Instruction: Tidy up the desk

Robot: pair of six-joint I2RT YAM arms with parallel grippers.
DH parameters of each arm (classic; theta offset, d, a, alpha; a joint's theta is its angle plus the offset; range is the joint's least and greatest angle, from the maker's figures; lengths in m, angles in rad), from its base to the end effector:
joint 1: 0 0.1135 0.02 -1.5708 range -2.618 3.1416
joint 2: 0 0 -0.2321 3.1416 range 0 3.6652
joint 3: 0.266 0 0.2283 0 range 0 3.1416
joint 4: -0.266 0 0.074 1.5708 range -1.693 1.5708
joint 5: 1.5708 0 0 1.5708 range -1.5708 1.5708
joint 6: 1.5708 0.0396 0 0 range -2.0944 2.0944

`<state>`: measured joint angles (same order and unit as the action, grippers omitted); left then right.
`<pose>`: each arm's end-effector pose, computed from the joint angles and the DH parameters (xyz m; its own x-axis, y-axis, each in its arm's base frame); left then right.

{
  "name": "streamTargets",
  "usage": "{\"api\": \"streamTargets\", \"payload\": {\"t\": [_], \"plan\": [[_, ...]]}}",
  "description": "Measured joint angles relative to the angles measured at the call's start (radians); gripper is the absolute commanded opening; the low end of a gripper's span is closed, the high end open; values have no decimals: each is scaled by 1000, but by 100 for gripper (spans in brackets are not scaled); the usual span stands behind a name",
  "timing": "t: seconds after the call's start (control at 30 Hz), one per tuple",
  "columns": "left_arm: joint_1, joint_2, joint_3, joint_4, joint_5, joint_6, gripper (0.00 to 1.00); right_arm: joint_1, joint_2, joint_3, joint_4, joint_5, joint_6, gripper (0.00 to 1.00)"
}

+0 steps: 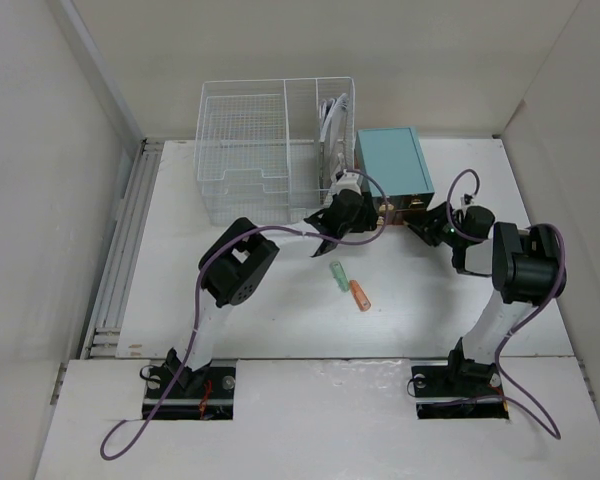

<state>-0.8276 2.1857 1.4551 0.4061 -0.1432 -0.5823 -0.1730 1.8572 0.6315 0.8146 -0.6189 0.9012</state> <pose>0.3190 -0.3388 0.1647 -0.5306 -0.2270 -0.8166 0.4136 0.7716 -0.4832 0.3132 -0.0314 0.1067 -0.5451 0.7436 -0.3872 0.0705 0.5009 0.8626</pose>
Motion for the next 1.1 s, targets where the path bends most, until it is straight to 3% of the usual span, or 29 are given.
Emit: {"api": "streamTargets", "payload": {"t": [0.23,0.5,0.53,0.57,0.67,0.73,0.8,1.1], "plan": [[-11,-3,-51,80,-31,-6,48,-41,-125,-96,-102,-65,-95,16],[-28,-26,-100,90,-51,-6,48,-90,-285,-130,-417,-139,-330,18],[-29,-27,-104,90,-53,-5,48,-94,-295,-126,-452,-145,-355,20],[-31,-29,-108,89,-53,-5,48,-96,-301,-118,-487,-154,-375,33],[-37,-35,-118,89,-56,-5,48,-104,-294,-82,-578,-183,-429,44],[-44,-43,-124,85,-58,-1,48,-108,-285,-58,-629,-203,-460,60],[-53,-53,-129,84,-64,5,49,-108,-285,-47,-669,-230,-503,68],[-121,-177,-194,82,-80,31,51,-107,-312,-15,-845,-362,-613,71]]}}
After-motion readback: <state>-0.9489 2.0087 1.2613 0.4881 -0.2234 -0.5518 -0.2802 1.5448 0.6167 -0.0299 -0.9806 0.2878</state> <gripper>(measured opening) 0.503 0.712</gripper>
